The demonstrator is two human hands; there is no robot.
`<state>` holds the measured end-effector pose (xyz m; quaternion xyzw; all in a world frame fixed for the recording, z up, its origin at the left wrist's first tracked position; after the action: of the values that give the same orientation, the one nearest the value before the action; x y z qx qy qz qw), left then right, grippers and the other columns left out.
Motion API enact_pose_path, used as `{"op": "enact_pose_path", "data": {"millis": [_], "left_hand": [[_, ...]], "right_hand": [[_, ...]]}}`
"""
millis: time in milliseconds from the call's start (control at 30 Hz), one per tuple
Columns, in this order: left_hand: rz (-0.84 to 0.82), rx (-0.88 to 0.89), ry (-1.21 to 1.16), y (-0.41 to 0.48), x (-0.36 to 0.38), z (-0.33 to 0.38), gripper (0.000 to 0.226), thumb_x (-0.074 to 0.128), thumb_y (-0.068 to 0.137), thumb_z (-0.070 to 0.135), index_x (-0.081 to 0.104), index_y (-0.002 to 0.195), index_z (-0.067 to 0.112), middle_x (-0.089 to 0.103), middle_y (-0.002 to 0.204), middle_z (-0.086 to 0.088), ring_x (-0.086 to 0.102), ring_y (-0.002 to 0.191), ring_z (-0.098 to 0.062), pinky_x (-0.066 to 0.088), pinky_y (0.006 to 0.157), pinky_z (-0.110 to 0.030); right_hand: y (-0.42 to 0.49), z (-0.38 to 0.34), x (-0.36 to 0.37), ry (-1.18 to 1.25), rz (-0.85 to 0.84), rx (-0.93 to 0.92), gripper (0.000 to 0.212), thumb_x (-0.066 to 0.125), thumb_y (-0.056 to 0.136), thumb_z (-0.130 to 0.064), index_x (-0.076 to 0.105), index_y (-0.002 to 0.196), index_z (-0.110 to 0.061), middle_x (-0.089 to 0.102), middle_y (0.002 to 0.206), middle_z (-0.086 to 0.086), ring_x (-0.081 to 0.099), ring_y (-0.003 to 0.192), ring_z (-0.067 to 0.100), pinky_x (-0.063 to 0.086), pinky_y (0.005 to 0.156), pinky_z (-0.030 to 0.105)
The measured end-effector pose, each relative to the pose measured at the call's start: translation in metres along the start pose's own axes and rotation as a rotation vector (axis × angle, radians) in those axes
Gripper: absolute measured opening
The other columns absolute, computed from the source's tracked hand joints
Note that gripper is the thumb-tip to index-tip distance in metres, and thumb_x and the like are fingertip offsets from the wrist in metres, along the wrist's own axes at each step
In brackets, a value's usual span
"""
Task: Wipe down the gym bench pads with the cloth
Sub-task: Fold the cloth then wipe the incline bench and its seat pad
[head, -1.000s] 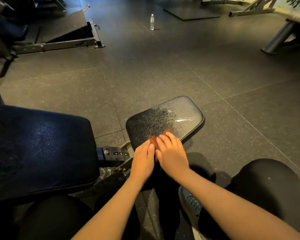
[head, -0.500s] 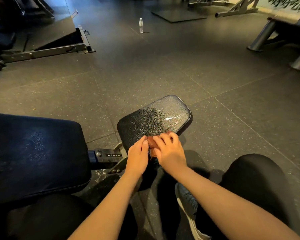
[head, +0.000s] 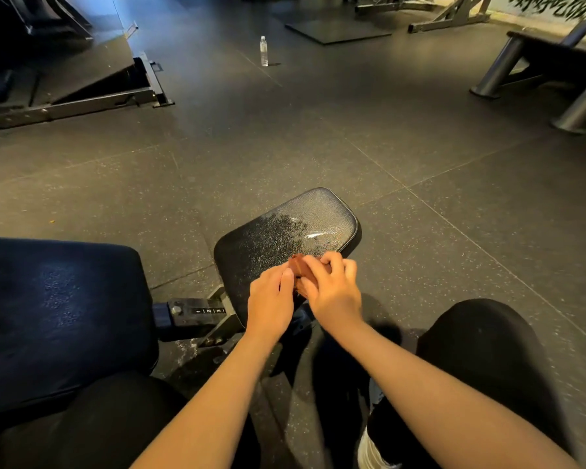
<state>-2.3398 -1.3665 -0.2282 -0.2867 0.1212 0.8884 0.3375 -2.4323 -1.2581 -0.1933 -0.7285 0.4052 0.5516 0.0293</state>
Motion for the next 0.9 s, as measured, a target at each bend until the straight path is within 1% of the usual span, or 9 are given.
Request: {"op": "enact_pose_path", "data": {"millis": [100, 200, 300, 433, 533, 600, 733, 800, 900], "left_hand": [[-0.013, -0.010, -0.013, 0.002, 0.002, -0.001, 0.048, 0.025, 0.101, 0.045, 0.062, 0.129, 0.031, 0.066, 0.126, 0.005, 0.058, 0.118, -0.018, 0.043, 0.104, -0.044], [-0.008, -0.059, -0.002, 0.000, 0.001, -0.004, 0.046, 0.033, 0.106, 0.040, 0.056, 0.142, 0.024, 0.056, 0.144, 0.003, 0.046, 0.134, -0.020, 0.034, 0.115, -0.041], [-0.004, -0.052, 0.001, -0.001, 0.001, 0.000, 0.045, 0.033, 0.106, 0.038, 0.056, 0.142, 0.024, 0.054, 0.145, 0.004, 0.044, 0.135, -0.018, 0.030, 0.115, -0.037], [0.037, -0.031, -0.061, -0.001, 0.003, 0.009, 0.050, 0.028, 0.101, 0.040, 0.059, 0.139, 0.025, 0.057, 0.143, 0.004, 0.048, 0.132, -0.016, 0.033, 0.116, -0.039], [0.046, 0.085, -0.147, 0.000, 0.008, 0.029, 0.044, 0.030, 0.102, 0.029, 0.066, 0.128, 0.028, 0.068, 0.125, 0.007, 0.060, 0.116, -0.009, 0.046, 0.104, -0.044], [0.072, 0.089, -0.133, -0.001, 0.008, 0.034, 0.044, 0.029, 0.101, 0.030, 0.067, 0.123, 0.030, 0.070, 0.117, 0.008, 0.062, 0.109, -0.009, 0.047, 0.100, -0.046], [0.071, 0.020, -0.018, 0.001, 0.008, 0.033, 0.055, 0.023, 0.100, 0.042, 0.060, 0.138, 0.026, 0.060, 0.140, 0.005, 0.050, 0.130, -0.013, 0.033, 0.116, -0.040], [0.050, 0.009, -0.025, 0.002, 0.008, 0.031, 0.051, 0.026, 0.103, 0.041, 0.057, 0.141, 0.027, 0.057, 0.143, 0.005, 0.047, 0.134, -0.015, 0.032, 0.118, -0.041], [0.030, -0.011, -0.017, 0.006, 0.009, 0.027, 0.045, 0.030, 0.107, 0.036, 0.055, 0.143, 0.026, 0.056, 0.145, 0.003, 0.046, 0.135, -0.017, 0.032, 0.117, -0.042]], "right_hand": [[0.007, 0.002, -0.002, 0.001, -0.033, -0.020, 0.032, 0.062, 0.092, -0.039, 0.058, 0.123, -0.032, 0.047, 0.112, -0.001, 0.042, 0.097, 0.023, 0.054, 0.061, 0.037], [0.031, 0.023, -0.023, 0.018, 0.004, 0.098, 0.031, 0.056, 0.096, -0.035, 0.056, 0.127, -0.032, 0.044, 0.113, -0.001, 0.041, 0.102, 0.023, 0.049, 0.067, 0.037], [0.042, 0.038, -0.038, 0.038, 0.079, 0.196, 0.032, 0.057, 0.096, -0.030, 0.053, 0.128, -0.031, 0.045, 0.116, 0.001, 0.041, 0.105, 0.024, 0.045, 0.066, 0.035], [0.020, 0.023, -0.021, -0.006, 0.059, 0.193, 0.026, 0.050, 0.096, -0.040, 0.056, 0.122, -0.034, 0.048, 0.110, 0.001, 0.046, 0.092, 0.025, 0.052, 0.063, 0.037], [0.004, 0.013, -0.008, 0.070, -0.004, 0.167, 0.032, 0.056, 0.095, -0.041, 0.054, 0.127, -0.038, 0.048, 0.109, -0.001, 0.046, 0.090, 0.023, 0.047, 0.061, 0.035], [0.005, 0.013, -0.010, 0.089, -0.024, 0.155, 0.031, 0.057, 0.096, -0.039, 0.054, 0.126, -0.038, 0.047, 0.110, -0.003, 0.047, 0.094, 0.022, 0.046, 0.064, 0.036], [0.032, 0.047, -0.033, 0.146, 0.026, 0.288, 0.019, 0.049, 0.100, -0.036, 0.052, 0.119, -0.034, 0.042, 0.113, -0.003, 0.045, 0.103, 0.021, 0.047, 0.073, 0.039], [0.046, 0.064, -0.043, 0.146, 0.078, 0.367, 0.021, 0.050, 0.101, -0.034, 0.050, 0.121, -0.034, 0.040, 0.115, -0.004, 0.042, 0.104, 0.022, 0.046, 0.074, 0.040], [0.045, 0.059, -0.038, 0.101, 0.117, 0.360, 0.026, 0.053, 0.100, -0.034, 0.053, 0.126, -0.033, 0.039, 0.116, 0.000, 0.039, 0.100, 0.024, 0.047, 0.073, 0.040]]}}
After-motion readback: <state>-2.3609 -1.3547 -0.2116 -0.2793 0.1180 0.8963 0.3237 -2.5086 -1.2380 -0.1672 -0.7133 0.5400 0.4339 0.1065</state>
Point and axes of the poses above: each hand's wrist, its own y-axis towards the middle knuckle, its own x-axis out of the palm, z = x × y, the point moved 10 cm from there along y, towards the middle knuckle
